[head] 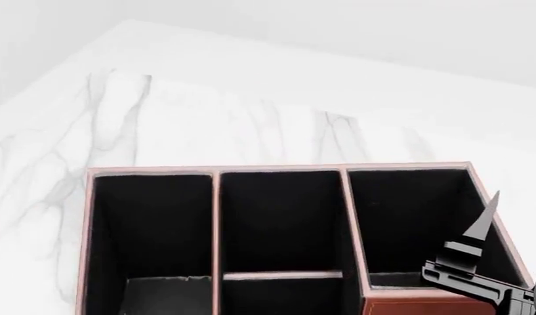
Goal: Pick up the book and place it in the front compartment of the caddy.
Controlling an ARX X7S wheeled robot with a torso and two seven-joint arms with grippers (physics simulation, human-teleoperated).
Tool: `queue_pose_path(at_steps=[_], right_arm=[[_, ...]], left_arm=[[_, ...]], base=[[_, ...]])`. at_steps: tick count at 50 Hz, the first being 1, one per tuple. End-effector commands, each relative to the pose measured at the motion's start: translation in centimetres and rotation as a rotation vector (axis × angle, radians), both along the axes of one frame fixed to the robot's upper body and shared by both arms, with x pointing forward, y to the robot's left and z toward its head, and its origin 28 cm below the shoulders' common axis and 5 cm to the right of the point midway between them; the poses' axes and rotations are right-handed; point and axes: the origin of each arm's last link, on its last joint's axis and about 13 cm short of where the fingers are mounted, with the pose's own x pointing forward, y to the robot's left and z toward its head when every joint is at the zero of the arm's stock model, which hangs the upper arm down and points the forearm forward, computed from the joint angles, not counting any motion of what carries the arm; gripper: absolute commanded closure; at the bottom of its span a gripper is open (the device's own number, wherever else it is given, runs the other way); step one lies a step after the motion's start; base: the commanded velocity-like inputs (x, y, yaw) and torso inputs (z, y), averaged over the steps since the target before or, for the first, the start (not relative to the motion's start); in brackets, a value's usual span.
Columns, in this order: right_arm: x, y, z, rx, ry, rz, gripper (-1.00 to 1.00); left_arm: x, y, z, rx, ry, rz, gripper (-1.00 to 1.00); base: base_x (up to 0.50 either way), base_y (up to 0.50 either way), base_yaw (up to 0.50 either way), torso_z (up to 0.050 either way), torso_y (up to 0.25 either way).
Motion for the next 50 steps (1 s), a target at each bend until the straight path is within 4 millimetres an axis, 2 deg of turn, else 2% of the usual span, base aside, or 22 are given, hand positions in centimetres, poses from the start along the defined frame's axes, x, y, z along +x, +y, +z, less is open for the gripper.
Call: queue_pose_path(at_steps=[1,20,42,50], right_arm=[[0.0,-0.1,0.0,-0.02,-0.012,-0.001,-1.0],[0.2,-0.3,-0.1,-0.029,-0.014,-0.019,-1.0],[0.3,-0.4,-0.1,-0.038,-0.016,-0.027,-1.0],[0.2,-0.3,-0.3,-0.039,-0.014,-0.026,-1.0]], left_arm=[[-0.2,-0.2,0.6,-0.023,-0.02,-0.083,-1.0],[-0.6,-0.8,0.9,-0.053,0.021,-0.215,-1.0],[-0.4,-2.2,-1.4,0.098,0.035,-0.284,-1.0],[-0.7,-2.5,-0.4,0.056,-0.002,-0.389,-1.0]], base=[[0.0,0.0,0.0,0.0,0.0],[0.0,0.0,0.0,0.0,0.0],[0.0,0.0,0.0,0.0,0.0],[0.0,0.0,0.0,0.0,0.0]])
